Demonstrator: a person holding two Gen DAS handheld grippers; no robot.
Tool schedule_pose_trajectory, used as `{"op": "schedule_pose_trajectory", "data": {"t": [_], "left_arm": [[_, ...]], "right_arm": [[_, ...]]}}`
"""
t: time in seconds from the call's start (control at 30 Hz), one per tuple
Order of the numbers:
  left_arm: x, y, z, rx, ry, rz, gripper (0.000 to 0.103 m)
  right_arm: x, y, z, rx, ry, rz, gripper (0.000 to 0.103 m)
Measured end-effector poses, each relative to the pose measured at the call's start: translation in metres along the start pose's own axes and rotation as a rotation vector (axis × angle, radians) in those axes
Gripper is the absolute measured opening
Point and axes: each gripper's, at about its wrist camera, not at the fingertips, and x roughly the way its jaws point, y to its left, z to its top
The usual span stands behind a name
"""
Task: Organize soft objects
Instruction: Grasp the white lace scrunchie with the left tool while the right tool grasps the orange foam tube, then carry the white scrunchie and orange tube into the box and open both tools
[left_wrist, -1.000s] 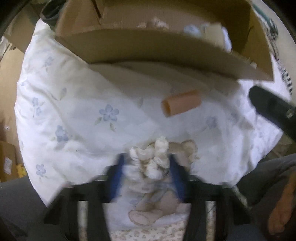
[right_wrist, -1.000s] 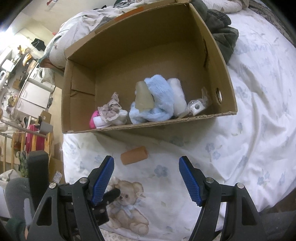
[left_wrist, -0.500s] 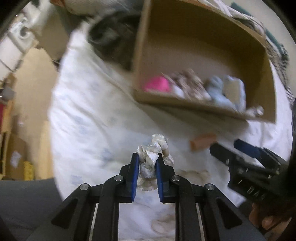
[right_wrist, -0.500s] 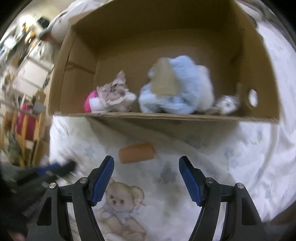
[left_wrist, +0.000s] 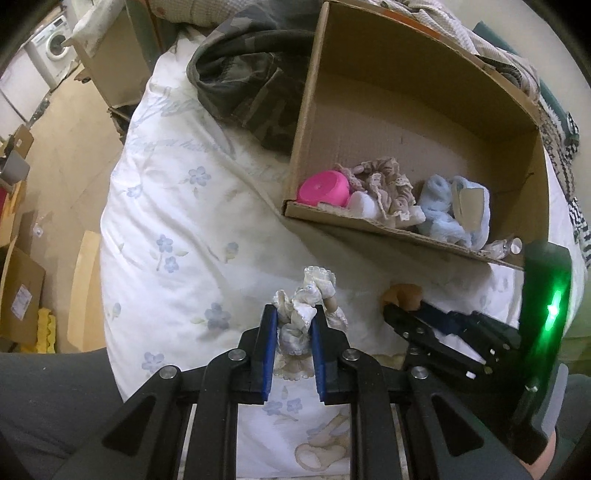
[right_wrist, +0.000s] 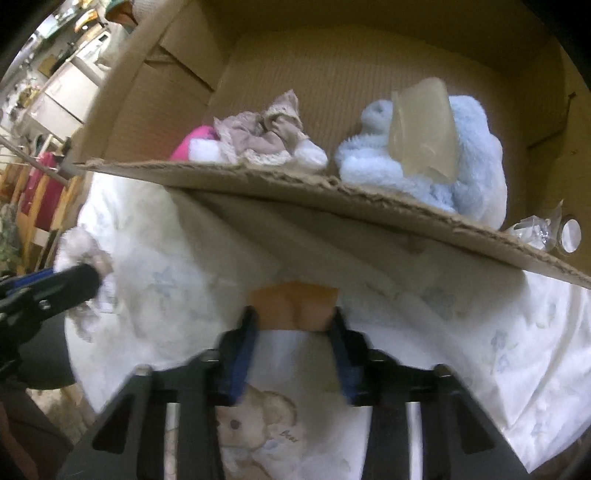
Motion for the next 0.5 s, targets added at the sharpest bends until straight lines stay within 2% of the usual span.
{"op": "schedule_pose_trajectory", "data": {"t": [0.07, 0.37, 0.5], "left_arm": [[0.0, -0.001, -0.001, -0.002, -0.005, -0.001, 0.016], [-0.004, 0.005, -0.004, -0.027, -0.013, 0.003, 0.016], [-0.007, 0.004, -0.005, -0.02, -0.024, 0.004, 0.016]], "right_arm": [[-0.006, 0.002, -0.001, -0.011, -0.015, 0.017, 0.01], [-0.041, 0.01, -0.009, 0.007, -0.079, 0.099, 0.008], [-0.057, 0.01, -0.013, 0.003, -0.108, 0.107, 0.008]]}}
